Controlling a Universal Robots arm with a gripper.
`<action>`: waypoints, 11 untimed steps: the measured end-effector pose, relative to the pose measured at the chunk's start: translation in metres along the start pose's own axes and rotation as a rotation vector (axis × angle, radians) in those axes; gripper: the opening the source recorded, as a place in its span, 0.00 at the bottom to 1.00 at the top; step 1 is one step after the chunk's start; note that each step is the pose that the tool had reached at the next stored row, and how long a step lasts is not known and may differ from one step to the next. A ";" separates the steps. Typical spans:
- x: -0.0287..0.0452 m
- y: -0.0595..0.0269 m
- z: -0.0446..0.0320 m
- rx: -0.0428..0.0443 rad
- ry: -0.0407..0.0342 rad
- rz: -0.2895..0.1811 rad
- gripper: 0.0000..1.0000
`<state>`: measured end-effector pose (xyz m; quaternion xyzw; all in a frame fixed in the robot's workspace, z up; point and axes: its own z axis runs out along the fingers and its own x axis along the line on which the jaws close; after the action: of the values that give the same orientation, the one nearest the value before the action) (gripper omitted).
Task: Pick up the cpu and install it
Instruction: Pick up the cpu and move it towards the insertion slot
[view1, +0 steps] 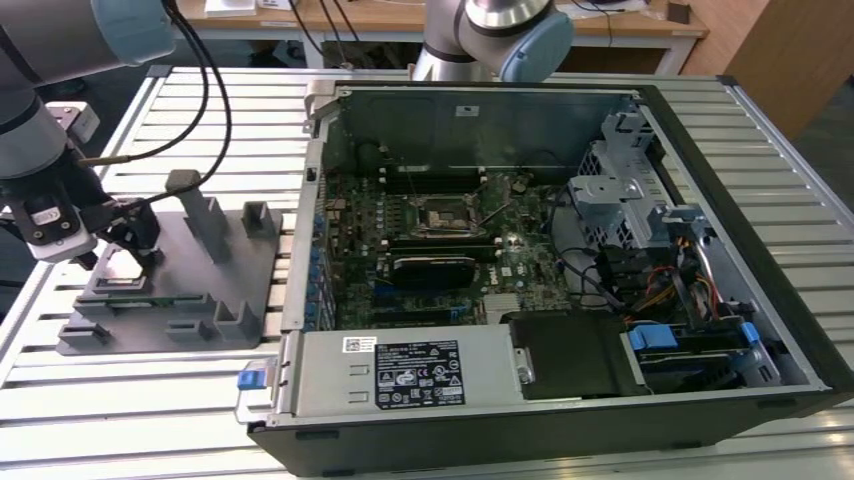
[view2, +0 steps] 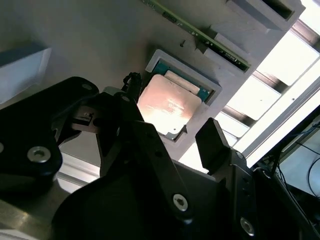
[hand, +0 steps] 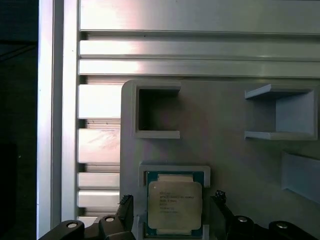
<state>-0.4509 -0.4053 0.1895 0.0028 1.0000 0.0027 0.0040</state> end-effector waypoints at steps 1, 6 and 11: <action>0.0000 0.0000 0.0006 0.0008 -0.0001 0.000 0.71; 0.0000 0.0003 0.0032 0.0016 0.0001 0.000 0.71; -0.0001 0.0004 0.0036 0.0015 -0.0001 0.000 0.71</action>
<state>-0.4508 -0.4049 0.1860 0.0028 1.0000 0.0020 0.0041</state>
